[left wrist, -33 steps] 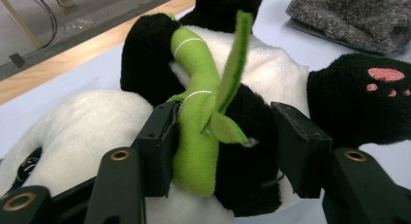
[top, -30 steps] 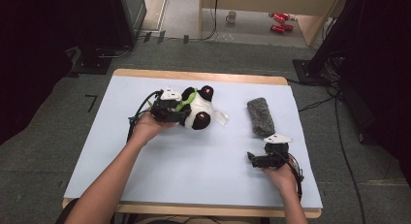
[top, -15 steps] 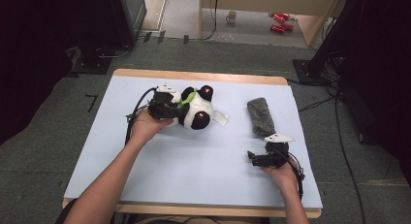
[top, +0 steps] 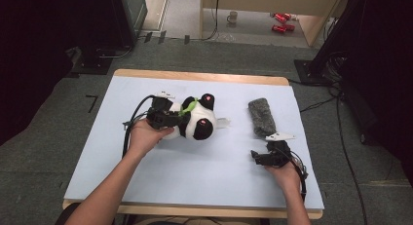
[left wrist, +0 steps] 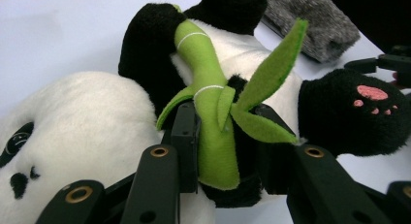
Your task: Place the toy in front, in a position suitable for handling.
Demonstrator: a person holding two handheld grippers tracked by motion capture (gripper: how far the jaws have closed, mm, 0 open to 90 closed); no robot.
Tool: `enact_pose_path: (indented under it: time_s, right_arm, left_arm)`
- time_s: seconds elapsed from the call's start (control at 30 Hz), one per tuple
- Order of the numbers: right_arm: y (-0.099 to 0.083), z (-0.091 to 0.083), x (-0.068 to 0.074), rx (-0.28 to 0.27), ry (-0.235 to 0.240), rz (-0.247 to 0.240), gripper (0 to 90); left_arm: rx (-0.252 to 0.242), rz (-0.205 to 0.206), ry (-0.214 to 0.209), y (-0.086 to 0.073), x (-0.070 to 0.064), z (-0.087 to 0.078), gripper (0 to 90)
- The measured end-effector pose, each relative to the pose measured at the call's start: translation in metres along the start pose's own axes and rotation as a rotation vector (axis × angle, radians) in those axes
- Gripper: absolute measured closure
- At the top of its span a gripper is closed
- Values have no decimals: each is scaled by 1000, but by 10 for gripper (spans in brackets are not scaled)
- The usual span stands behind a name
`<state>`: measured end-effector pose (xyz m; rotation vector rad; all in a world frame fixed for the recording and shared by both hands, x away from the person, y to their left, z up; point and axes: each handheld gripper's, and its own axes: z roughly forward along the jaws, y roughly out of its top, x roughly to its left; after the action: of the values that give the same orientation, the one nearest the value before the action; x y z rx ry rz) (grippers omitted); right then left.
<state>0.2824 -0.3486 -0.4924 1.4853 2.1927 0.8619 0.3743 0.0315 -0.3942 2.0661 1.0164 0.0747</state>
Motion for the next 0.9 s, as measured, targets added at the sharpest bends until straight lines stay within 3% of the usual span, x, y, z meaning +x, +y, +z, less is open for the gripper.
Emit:
enact_pose_path:
  time_s: [0.13,0.27,0.37,0.43,0.6,0.77,0.9]
  right_arm:
    - [6,-3,6,-1,61,1,260]
    - [15,-3,11,-14,71,-14,268]
    - [20,0,11,-15,77,7,283]
    - [23,1,11,-4,84,22,298]
    - [33,5,14,0,83,12,322]
    - [47,6,19,45,65,79,361]
    - [50,6,22,54,52,52,380]
  left_arm:
    - [8,-34,-20,-7,-15,-5,664]
    - [-1,-39,-13,-16,-29,-3,662]
    - [11,-29,-31,-21,-38,0,659]
    - [14,-44,-45,-25,-42,3,657]
    - [-6,-66,-46,-30,-44,2,650]
    - [-14,-38,-37,-33,-47,2,624]
    - [-20,-10,-48,-34,-47,3,583]
